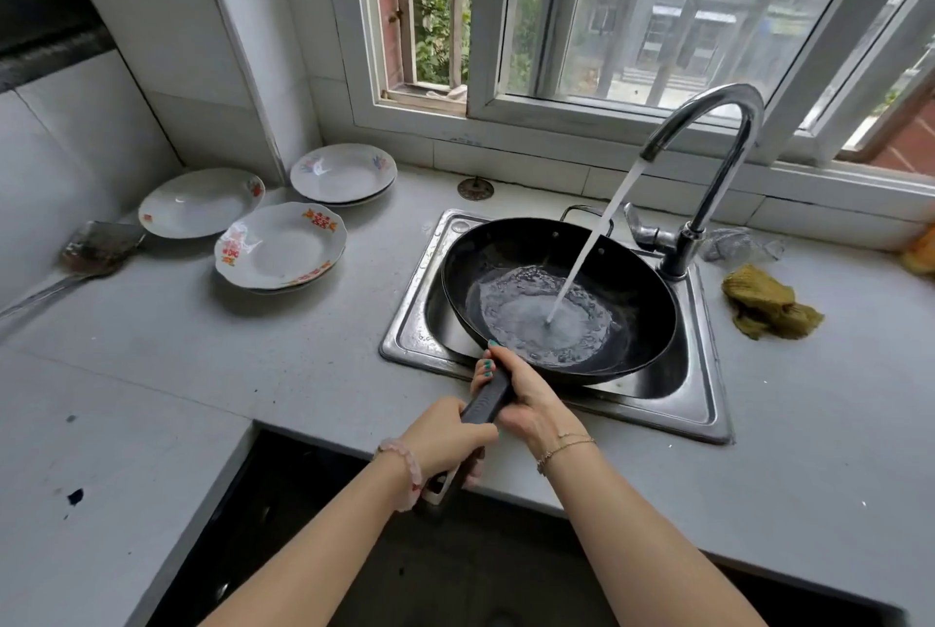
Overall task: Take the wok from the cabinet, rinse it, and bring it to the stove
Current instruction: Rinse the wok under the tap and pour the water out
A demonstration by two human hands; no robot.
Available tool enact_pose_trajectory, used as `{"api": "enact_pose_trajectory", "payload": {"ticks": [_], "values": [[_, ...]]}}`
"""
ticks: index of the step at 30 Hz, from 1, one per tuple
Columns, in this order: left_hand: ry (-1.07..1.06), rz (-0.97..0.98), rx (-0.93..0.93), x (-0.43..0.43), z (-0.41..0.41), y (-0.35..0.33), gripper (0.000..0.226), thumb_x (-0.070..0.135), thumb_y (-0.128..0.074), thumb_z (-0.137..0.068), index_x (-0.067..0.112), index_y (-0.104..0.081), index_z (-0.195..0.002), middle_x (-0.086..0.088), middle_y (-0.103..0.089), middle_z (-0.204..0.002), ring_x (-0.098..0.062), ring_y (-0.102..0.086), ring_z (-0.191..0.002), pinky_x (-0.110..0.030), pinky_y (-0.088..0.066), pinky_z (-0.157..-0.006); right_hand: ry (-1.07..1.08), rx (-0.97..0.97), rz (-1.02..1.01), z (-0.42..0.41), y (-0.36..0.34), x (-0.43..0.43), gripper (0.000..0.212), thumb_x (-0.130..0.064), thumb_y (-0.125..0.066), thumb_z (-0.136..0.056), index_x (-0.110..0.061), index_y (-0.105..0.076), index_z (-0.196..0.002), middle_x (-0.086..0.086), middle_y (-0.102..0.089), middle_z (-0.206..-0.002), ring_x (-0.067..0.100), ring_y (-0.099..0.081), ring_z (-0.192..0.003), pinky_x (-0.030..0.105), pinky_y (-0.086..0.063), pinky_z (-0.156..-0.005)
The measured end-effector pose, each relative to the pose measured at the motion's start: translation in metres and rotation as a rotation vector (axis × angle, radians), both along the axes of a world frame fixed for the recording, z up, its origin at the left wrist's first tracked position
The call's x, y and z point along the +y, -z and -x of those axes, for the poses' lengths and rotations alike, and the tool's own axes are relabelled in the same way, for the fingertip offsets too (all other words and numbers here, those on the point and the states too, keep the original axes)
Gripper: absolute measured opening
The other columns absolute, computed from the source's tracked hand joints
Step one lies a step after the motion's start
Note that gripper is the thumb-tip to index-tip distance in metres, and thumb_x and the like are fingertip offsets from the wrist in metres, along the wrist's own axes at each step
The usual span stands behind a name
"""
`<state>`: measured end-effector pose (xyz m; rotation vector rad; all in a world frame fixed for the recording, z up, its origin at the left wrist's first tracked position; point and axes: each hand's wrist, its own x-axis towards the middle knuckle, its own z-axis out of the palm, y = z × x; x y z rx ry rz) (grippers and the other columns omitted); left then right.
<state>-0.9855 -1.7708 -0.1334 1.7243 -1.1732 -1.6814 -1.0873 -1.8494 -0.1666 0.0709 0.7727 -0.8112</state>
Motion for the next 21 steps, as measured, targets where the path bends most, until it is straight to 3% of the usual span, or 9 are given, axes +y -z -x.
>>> {"api": "enact_pose_trajectory", "payload": {"ticks": [3, 5, 9, 16, 21], "values": [[-0.079, -0.161, 0.234, -0.004, 0.001, 0.002, 0.024, 0.028, -0.054, -0.089, 0.009, -0.052, -0.075, 0.001, -0.054, -0.048, -0.009, -0.05, -0.035, -0.018, -0.042, -0.037, -0.006, 0.042, 0.026, 0.002, -0.003, 0.003, 0.024, -0.011, -0.049, -0.093, -0.006, -0.05, -0.07, 0.004, -0.052, -0.046, 0.012, -0.051, -0.038, 0.018, -0.047, -0.041], [-0.109, -0.294, 0.354, -0.008, -0.001, 0.003, 0.037, 0.038, -0.044, -0.094, 0.01, -0.053, -0.073, 0.002, -0.053, -0.044, -0.01, -0.048, -0.034, -0.016, -0.041, -0.036, -0.014, 0.083, 0.045, 0.005, -0.008, 0.006, 0.024, -0.01, -0.047, -0.094, -0.005, -0.051, -0.07, 0.006, -0.054, -0.05, 0.015, -0.053, -0.049, 0.022, -0.049, -0.052], [-0.099, -0.464, 0.575, -0.012, -0.006, 0.003, 0.048, 0.046, -0.037, -0.093, 0.008, -0.055, -0.071, -0.001, -0.054, -0.048, -0.01, -0.05, -0.035, -0.016, -0.043, -0.036, -0.061, 0.165, 0.102, 0.017, -0.02, 0.017, 0.022, -0.01, -0.045, -0.095, 0.001, -0.056, -0.08, 0.014, -0.06, -0.078, 0.023, -0.057, -0.075, 0.028, -0.048, -0.076], [-0.114, -0.517, 0.674, -0.022, -0.003, 0.008, 0.046, 0.039, -0.039, -0.094, 0.004, -0.054, -0.068, -0.004, -0.055, -0.048, -0.011, -0.051, -0.034, -0.016, -0.043, -0.034, -0.128, 0.429, 0.194, 0.051, -0.02, 0.033, 0.022, -0.011, -0.046, -0.094, 0.002, -0.057, -0.109, 0.019, -0.067, -0.102, 0.025, -0.066, -0.093, 0.031, -0.054, -0.078], [-0.108, -0.519, 0.633, -0.033, 0.002, 0.011, 0.041, 0.035, -0.038, -0.096, 0.007, -0.049, -0.069, 0.0, -0.05, -0.042, -0.008, -0.045, -0.028, -0.012, -0.037, -0.03, -0.103, 0.703, 0.273, 0.087, -0.032, 0.034, 0.021, -0.014, -0.045, -0.096, -0.006, -0.063, -0.103, 0.011, -0.07, -0.099, 0.021, -0.068, -0.089, 0.028, -0.055, -0.074]]}}
